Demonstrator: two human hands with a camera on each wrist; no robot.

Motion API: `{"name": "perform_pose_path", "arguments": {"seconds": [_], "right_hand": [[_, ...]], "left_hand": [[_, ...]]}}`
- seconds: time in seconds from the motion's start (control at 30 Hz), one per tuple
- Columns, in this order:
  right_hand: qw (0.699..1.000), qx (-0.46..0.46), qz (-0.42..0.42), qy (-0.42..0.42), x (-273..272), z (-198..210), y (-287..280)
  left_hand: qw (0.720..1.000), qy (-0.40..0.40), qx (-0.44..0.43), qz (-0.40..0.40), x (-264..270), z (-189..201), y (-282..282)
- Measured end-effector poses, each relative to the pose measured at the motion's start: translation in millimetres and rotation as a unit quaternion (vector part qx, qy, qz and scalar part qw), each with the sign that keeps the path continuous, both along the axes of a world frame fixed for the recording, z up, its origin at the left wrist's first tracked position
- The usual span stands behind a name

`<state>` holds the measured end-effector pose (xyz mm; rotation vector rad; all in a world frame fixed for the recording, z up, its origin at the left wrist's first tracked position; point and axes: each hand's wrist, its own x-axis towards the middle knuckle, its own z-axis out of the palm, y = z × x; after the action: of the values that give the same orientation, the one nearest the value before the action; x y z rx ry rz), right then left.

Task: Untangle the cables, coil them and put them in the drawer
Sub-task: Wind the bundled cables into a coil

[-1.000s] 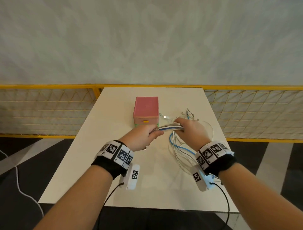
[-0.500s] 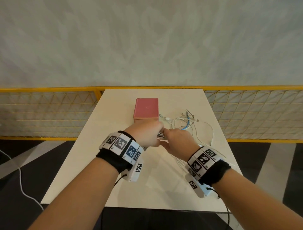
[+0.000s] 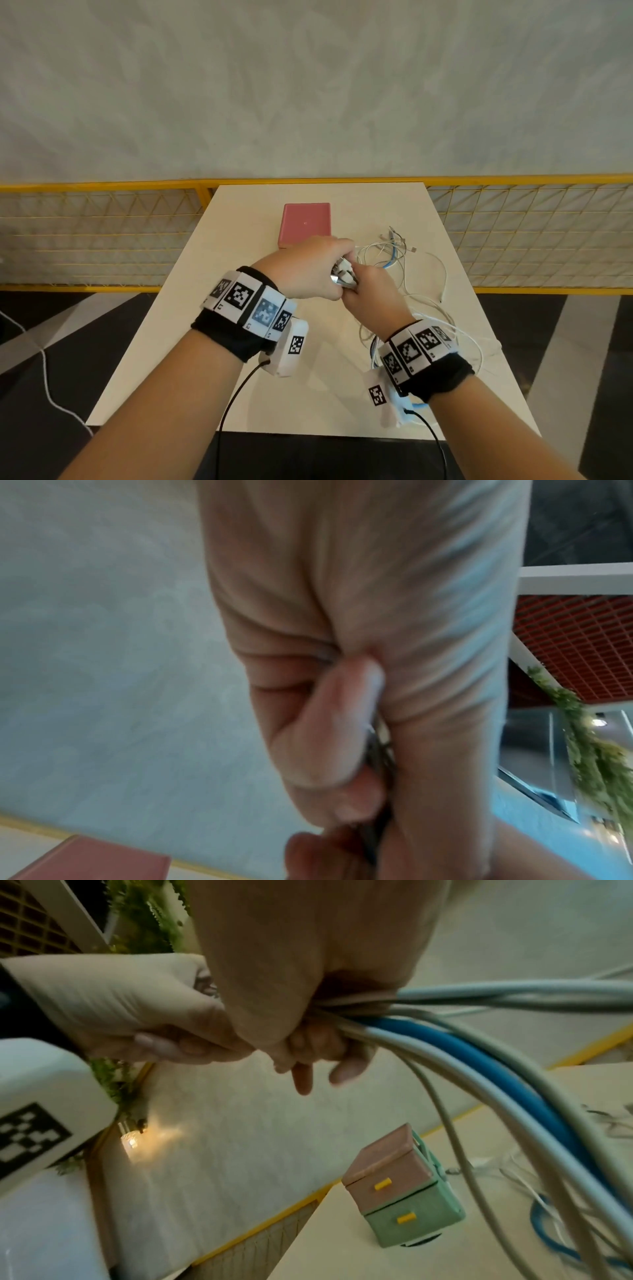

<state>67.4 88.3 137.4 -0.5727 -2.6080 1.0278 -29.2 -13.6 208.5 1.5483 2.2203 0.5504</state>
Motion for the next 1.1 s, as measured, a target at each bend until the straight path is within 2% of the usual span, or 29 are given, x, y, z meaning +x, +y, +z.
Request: {"name": "perform_pose_path", "arguments": {"seconds": [0.07,0.17,0.23,0.3,0.4,0.57,0.7,0.8,0.93,1.03,1.07,1.1], "right_hand": [[0.998,-0.055,-0.032,0.024,1.6,-0.8,0.9],[0.986,-0.146,-0.074,0.036,4.2,0.2,0.5],[0.985,-0.156,-0.066,0.029,4.8,2.2,-3.3],[0.983,-0.167,-0.061,0.039,1.5,1.6,-6.0],[0.982,-0.166,-0.053,0.065,-0.9,-1.7,-7.8],[0.971,-0.223,-0.068,0.054,3.5,6.7,-6.2],[0.964,-0.24,-0.063,0.099,2.6,9.8,-6.2],[0.959,-0.237,-0.059,0.142,3.4,13.3,-3.5],[0.949,-0.254,-0.062,0.176,2.2,15.5,1.9],[0.943,-0.253,-0.053,0.211,0.9,20.4,1.3],[0.943,-0.246,-0.059,0.217,0.3,21.1,1.6],[0.944,-0.231,-0.069,0.224,-1.2,20.9,2.8]], "left_hand": [[0.998,-0.047,0.044,-0.001,-1.2,2.0,-2.0],[0.979,-0.123,0.158,0.029,1.3,5.3,-2.5],[0.974,-0.095,0.2,0.056,8.5,-0.1,4.1],[0.977,-0.069,0.188,0.078,18.6,-11.6,14.1],[0.98,-0.068,0.178,0.059,26.0,-26.9,24.7],[0.968,-0.145,0.199,0.047,24.7,-16.8,22.3],[0.991,-0.099,0.086,0.036,25.1,-6.8,27.6],[0.977,-0.164,0.133,0.043,14.5,-6.3,30.0],[0.978,-0.165,0.125,-0.024,19.8,-5.0,32.1],[0.951,-0.208,0.227,0.033,16.2,-2.0,33.3],[0.949,-0.185,0.253,0.042,16.0,-3.7,34.2],[0.957,-0.122,0.26,0.04,16.8,-7.2,35.6]]}}
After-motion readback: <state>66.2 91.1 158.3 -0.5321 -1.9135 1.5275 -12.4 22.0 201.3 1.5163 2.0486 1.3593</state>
